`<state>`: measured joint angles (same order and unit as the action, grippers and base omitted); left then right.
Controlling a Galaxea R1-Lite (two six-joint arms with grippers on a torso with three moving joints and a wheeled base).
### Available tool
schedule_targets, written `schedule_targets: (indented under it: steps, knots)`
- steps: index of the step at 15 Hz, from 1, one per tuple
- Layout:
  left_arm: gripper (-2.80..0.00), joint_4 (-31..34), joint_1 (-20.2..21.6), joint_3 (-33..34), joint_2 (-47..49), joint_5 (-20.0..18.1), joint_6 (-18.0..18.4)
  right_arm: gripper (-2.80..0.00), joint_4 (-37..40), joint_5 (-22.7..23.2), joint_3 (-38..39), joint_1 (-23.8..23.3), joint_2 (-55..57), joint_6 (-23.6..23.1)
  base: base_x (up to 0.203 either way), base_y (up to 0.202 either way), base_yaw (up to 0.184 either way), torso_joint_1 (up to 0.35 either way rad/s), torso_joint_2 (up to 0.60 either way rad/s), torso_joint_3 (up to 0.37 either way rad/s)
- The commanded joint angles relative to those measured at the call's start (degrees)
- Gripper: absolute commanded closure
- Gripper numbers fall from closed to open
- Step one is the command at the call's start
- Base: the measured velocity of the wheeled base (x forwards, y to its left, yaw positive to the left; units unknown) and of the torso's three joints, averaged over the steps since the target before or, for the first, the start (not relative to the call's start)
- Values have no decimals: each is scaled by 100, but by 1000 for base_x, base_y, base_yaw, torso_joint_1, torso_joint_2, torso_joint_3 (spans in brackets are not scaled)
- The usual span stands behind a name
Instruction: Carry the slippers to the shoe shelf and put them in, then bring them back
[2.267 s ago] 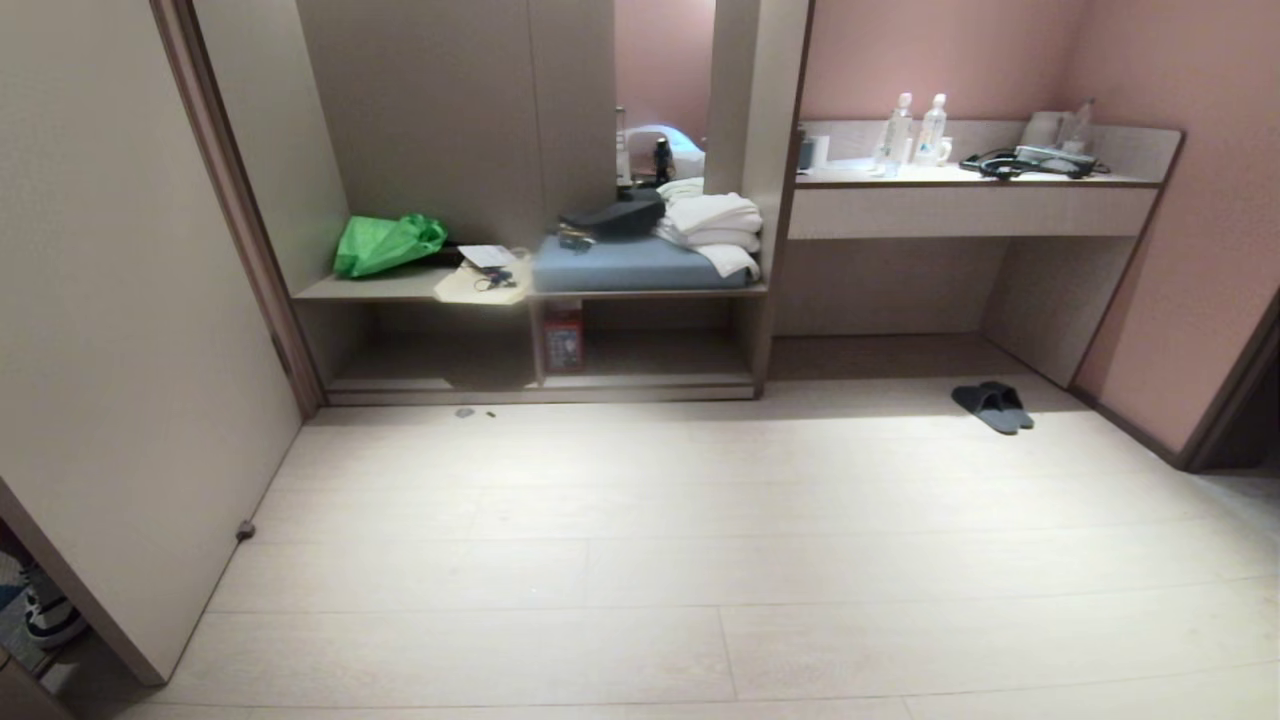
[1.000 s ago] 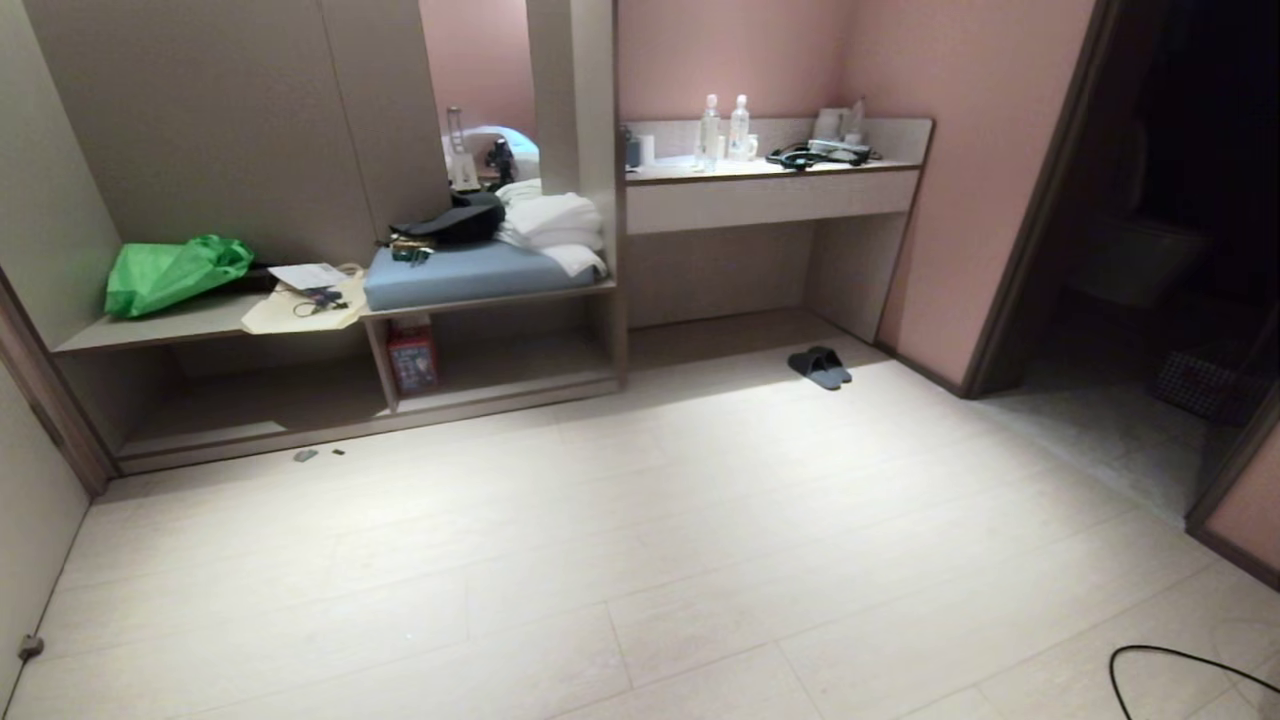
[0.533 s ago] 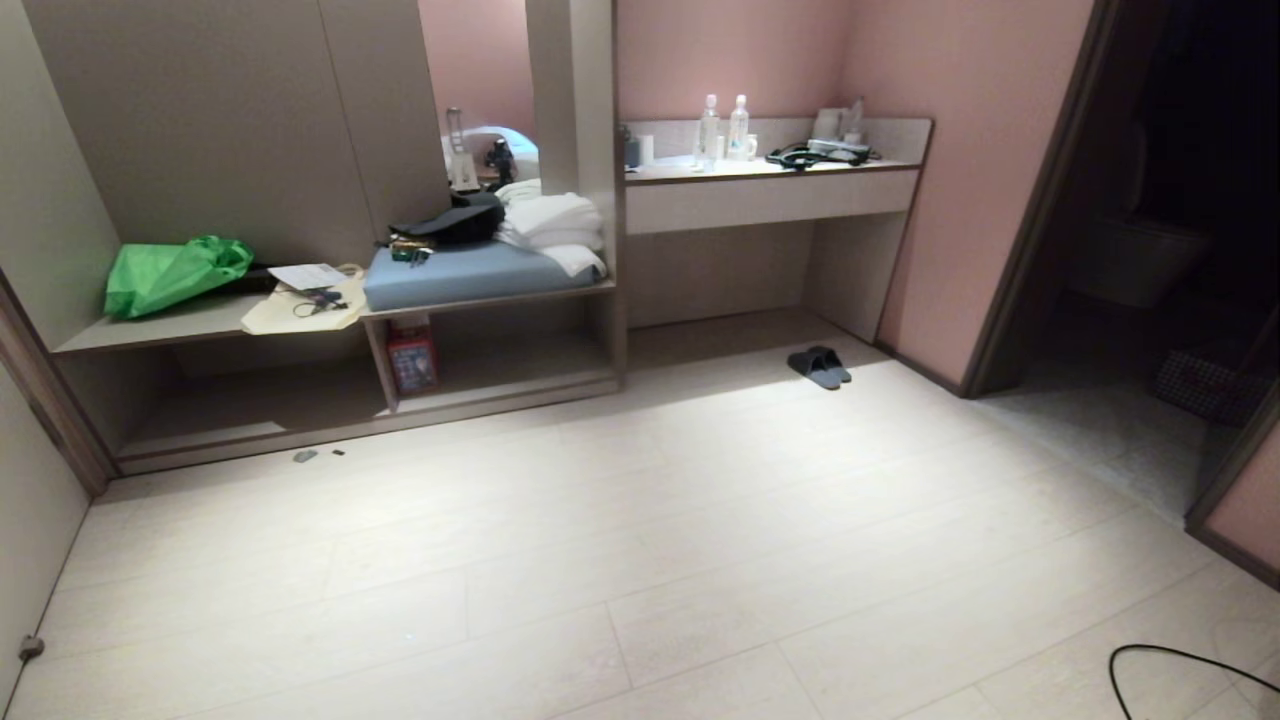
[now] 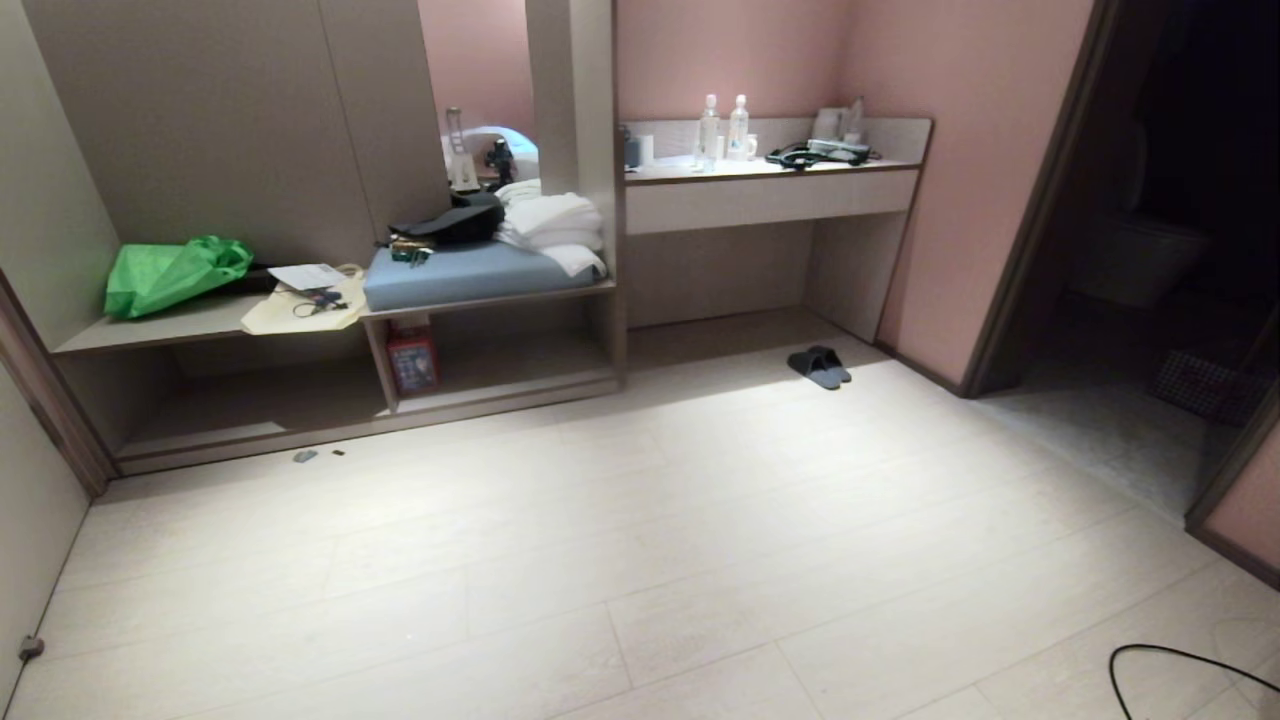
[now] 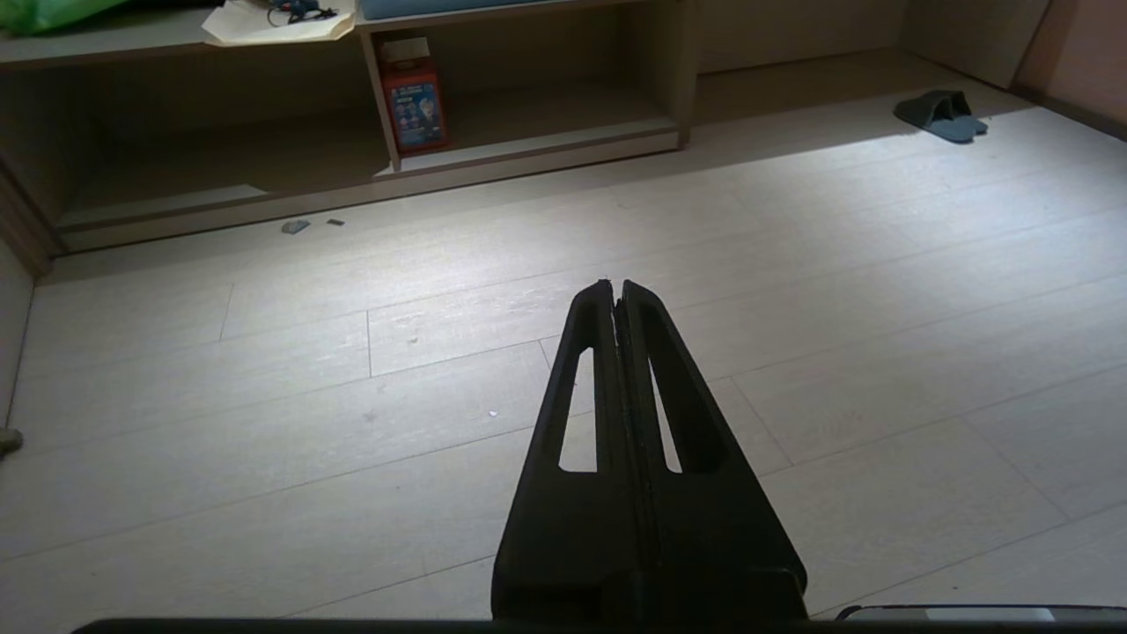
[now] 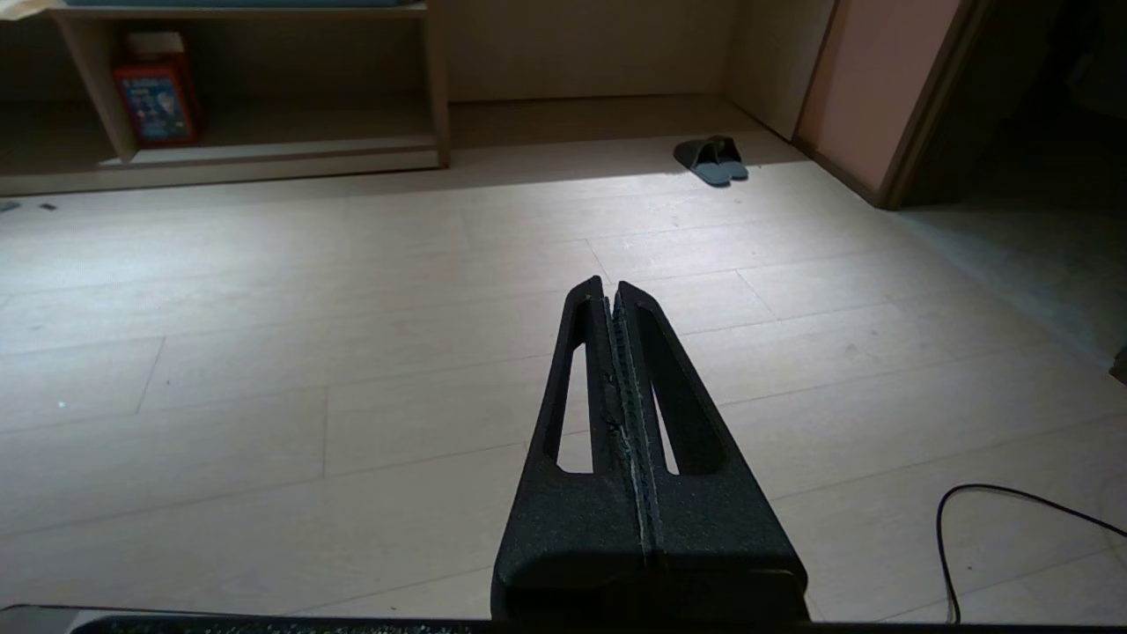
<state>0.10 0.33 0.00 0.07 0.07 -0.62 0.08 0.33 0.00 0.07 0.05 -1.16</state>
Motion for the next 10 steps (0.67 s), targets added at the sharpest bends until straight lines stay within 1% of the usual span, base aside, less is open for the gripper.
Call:
schedule_targets:
  steps: [1, 10]
  knots:
    - [0, -1, 2, 0, 1, 1, -8, 0, 0, 2, 0, 1, 4, 2, 0, 0, 0, 0, 0, 0]
    - [0, -1, 2, 0, 1, 1, -8, 0, 0, 2, 0, 1, 4, 8, 0, 0, 0, 0, 0, 0]
